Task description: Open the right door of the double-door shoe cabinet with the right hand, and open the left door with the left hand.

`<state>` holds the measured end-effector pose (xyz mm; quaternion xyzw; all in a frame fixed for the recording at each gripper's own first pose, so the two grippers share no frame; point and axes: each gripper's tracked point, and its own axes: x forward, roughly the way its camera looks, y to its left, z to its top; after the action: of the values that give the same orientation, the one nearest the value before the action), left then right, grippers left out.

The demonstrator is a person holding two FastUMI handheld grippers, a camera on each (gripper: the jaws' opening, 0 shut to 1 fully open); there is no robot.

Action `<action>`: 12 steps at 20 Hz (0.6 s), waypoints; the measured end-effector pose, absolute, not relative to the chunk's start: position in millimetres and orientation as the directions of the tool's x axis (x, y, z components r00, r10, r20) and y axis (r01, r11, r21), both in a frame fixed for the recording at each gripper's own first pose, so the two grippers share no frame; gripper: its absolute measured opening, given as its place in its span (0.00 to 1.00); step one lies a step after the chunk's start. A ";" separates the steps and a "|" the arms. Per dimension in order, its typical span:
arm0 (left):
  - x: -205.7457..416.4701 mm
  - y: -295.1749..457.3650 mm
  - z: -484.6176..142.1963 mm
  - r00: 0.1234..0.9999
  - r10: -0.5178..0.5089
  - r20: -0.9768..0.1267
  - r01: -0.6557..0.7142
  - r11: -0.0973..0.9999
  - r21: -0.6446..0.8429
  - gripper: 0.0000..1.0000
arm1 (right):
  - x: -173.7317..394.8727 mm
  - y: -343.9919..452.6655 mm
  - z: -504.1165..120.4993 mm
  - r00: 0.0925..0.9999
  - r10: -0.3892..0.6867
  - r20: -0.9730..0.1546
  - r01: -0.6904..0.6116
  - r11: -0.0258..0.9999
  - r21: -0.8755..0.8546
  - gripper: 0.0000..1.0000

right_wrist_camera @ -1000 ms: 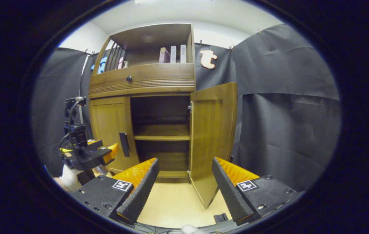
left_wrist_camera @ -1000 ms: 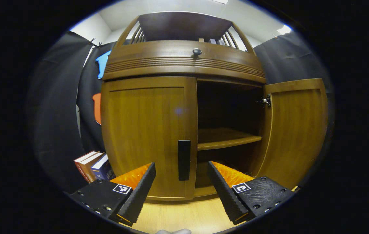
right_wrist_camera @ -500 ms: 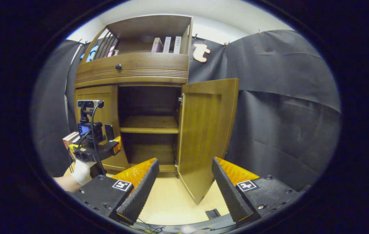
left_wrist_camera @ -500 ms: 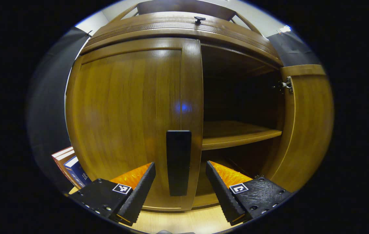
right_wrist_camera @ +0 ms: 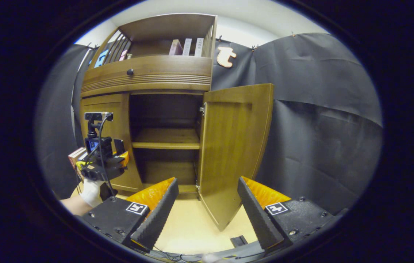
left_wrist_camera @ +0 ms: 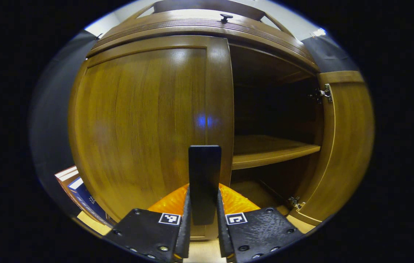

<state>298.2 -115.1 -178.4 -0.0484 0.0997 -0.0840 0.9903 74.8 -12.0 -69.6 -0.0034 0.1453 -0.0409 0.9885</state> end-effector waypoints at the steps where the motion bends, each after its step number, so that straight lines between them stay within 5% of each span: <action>1: 297.8 -114.2 -178.2 0.964 -0.184 -0.192 0.165 0.980 -0.111 0.27 | 75.9 -10.0 -69.2 0.956 -0.075 -0.284 0.074 0.997 -0.017 1.00; 12: 242.5 -102.9 -173.3 0.941 -0.285 -0.183 0.272 0.958 -0.093 0.21 | 60.9 20.2 -75.8 0.961 -0.003 -0.276 0.000 1.000 -0.010 1.00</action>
<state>242.5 -102.9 -173.3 -0.0333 0.0976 -0.1413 0.9846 60.9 20.2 -75.8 -0.0047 0.1394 -0.0008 0.9902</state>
